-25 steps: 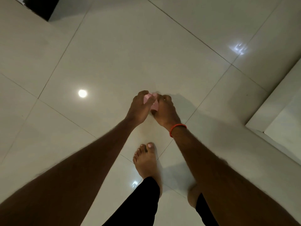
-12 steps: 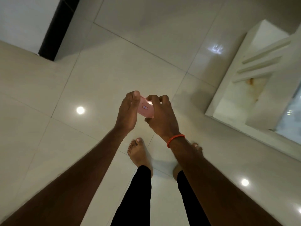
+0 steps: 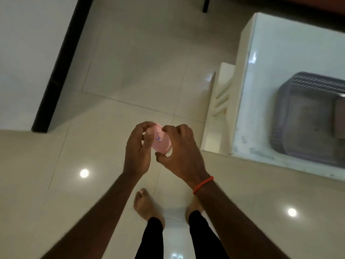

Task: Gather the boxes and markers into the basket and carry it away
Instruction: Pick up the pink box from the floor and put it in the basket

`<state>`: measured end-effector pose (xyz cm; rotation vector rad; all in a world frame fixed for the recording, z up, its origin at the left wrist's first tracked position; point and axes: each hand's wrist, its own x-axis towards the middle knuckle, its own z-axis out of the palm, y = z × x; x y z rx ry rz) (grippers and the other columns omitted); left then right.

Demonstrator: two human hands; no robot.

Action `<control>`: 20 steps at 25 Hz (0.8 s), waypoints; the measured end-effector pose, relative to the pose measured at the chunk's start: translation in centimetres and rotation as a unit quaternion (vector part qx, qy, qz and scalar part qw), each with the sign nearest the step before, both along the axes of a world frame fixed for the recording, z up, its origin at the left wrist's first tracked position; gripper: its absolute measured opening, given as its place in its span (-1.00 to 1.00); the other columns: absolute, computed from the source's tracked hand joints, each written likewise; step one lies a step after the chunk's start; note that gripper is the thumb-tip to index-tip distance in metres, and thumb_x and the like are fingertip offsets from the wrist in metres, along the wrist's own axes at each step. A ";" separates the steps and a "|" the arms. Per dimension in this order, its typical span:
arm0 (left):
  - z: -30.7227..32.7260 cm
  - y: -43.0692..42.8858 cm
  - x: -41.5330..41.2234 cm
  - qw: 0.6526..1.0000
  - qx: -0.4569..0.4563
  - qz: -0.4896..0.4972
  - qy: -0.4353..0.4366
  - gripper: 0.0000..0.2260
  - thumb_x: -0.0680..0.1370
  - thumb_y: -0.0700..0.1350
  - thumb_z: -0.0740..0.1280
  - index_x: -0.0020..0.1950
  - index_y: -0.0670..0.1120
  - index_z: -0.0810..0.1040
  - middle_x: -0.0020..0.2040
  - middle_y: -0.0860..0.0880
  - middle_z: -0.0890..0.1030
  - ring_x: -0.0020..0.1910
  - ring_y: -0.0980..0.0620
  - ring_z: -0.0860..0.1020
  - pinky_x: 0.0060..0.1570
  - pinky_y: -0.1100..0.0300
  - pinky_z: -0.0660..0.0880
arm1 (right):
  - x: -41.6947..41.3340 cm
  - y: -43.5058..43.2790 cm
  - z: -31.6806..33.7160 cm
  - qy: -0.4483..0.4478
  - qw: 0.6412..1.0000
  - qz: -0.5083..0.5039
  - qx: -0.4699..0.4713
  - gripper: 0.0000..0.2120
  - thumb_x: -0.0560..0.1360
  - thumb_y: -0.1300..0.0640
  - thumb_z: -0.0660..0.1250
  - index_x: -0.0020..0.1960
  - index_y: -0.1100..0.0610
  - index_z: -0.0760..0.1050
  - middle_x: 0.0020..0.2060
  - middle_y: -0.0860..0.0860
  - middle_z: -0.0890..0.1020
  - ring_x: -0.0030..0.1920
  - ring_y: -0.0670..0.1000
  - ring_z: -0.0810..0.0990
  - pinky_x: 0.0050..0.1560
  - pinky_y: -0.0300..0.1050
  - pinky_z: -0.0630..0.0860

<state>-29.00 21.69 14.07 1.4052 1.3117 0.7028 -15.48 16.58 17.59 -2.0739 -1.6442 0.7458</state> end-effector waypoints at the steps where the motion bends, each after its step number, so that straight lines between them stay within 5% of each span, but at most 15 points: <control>1: 0.8 0.2 1.7 1.000 0.012 -0.004 -0.002 -0.60 0.53 0.43 0.07 0.14 0.21 0.43 0.05 0.02 0.59 0.02 -0.09 0.60 -0.17 0.08 0.54 | 1.5 -0.1 0.9 -0.005 1.000 -0.012 0.008 -0.37 0.31 -0.10 0.50 0.29 0.07 0.41 0.08 0.04 0.42 0.09 -0.02 0.37 -0.21 -0.23 0.53; 3: 2.5 0.4 5.1 0.999 0.029 -0.017 -0.010 -0.62 0.54 0.43 0.09 0.11 0.19 0.43 0.00 0.06 0.58 -0.02 -0.09 0.59 -0.17 -0.03 0.58 | 4.1 -0.3 2.1 -0.013 0.999 -0.035 0.015 -0.37 0.32 -0.14 0.48 0.29 0.06 0.41 0.09 0.04 0.42 0.09 -0.03 0.37 -0.21 -0.26 0.52; 7: 5.3 1.6 12.3 0.995 0.079 -0.056 -0.015 -0.49 0.54 0.43 0.06 0.12 0.03 0.46 -0.06 0.20 0.56 -0.08 0.06 0.57 -0.21 0.11 0.54 | 9.8 -0.5 3.4 -0.009 0.996 -0.089 0.027 -0.38 0.33 -0.15 0.48 0.30 0.03 0.38 0.15 0.04 0.43 0.14 0.00 0.40 -0.17 -0.28 0.49; 12: 7.3 2.4 20.9 0.985 0.094 -0.137 -0.046 -0.56 0.54 0.43 0.06 0.08 0.14 0.49 -0.07 0.36 0.57 -0.05 0.15 0.58 -0.18 0.15 0.56 | 17.5 -1.3 5.5 -0.019 0.986 -0.158 0.052 -0.41 0.35 -0.10 0.47 0.31 0.04 0.40 0.20 0.06 0.46 0.19 0.04 0.38 -0.09 -0.24 0.37; 16: 8.1 1.4 27.8 0.969 0.122 -0.202 -0.069 -0.53 0.55 0.40 0.07 0.13 0.13 0.57 0.23 0.04 0.59 0.22 -0.04 0.55 0.16 -0.14 0.57 | 23.7 -3.3 6.4 -0.032 0.969 -0.224 0.097 -0.47 0.36 -0.09 0.46 0.27 0.05 0.48 0.13 0.05 0.51 0.16 0.05 0.41 -0.06 -0.31 0.29; 20: 7.5 0.1 33.0 0.949 0.129 -0.285 -0.025 -0.55 0.52 0.43 0.07 0.10 0.20 0.59 0.57 0.01 0.27 0.46 -0.07 0.35 0.36 -0.16 0.42 | 28.6 -5.1 4.9 -0.040 0.939 -0.314 0.135 -0.48 0.37 -0.16 0.46 0.23 0.08 0.51 0.10 0.06 0.55 0.13 0.05 0.46 -0.01 -0.25 0.39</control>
